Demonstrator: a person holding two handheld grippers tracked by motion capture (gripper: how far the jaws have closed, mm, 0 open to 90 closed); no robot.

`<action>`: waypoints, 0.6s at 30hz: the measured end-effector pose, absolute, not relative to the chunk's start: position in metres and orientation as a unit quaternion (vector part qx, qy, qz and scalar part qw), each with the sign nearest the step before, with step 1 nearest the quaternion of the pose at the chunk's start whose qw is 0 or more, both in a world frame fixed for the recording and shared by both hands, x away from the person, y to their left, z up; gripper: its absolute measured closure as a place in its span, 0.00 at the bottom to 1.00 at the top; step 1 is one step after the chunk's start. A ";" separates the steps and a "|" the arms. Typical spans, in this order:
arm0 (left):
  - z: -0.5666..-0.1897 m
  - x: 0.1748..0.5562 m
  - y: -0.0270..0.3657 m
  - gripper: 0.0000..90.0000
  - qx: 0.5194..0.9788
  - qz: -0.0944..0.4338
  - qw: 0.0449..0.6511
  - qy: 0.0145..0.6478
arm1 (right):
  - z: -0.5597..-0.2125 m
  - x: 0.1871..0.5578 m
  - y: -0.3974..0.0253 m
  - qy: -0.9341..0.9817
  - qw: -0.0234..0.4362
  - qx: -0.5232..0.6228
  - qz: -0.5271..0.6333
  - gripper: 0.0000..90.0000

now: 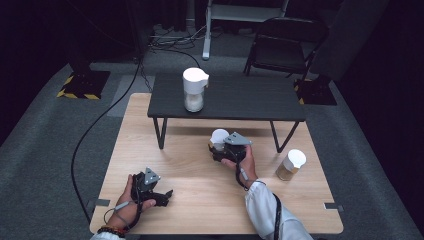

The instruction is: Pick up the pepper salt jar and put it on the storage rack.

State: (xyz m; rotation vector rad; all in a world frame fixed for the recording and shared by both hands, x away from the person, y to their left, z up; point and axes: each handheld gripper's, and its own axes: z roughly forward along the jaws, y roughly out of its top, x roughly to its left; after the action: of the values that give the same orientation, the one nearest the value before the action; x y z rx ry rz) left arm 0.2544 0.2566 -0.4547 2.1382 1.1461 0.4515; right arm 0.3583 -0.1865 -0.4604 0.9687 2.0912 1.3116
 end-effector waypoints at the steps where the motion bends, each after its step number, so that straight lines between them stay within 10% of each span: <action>1: -0.455 0.254 0.257 0.00 0.818 0.173 0.331 0.438 | -0.461 0.358 -0.187 0.764 0.243 0.354 0.482 0.33; 18: -0.455 0.254 0.257 0.00 0.818 0.173 0.331 0.438 | -0.456 0.344 -0.195 0.751 0.260 0.349 0.496 0.33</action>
State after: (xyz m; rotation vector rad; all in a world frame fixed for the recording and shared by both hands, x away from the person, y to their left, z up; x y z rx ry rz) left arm 0.2544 0.2567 -0.4547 2.1389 1.1448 0.4523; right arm 0.3442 -0.1952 -0.4559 0.9452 2.0353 1.3436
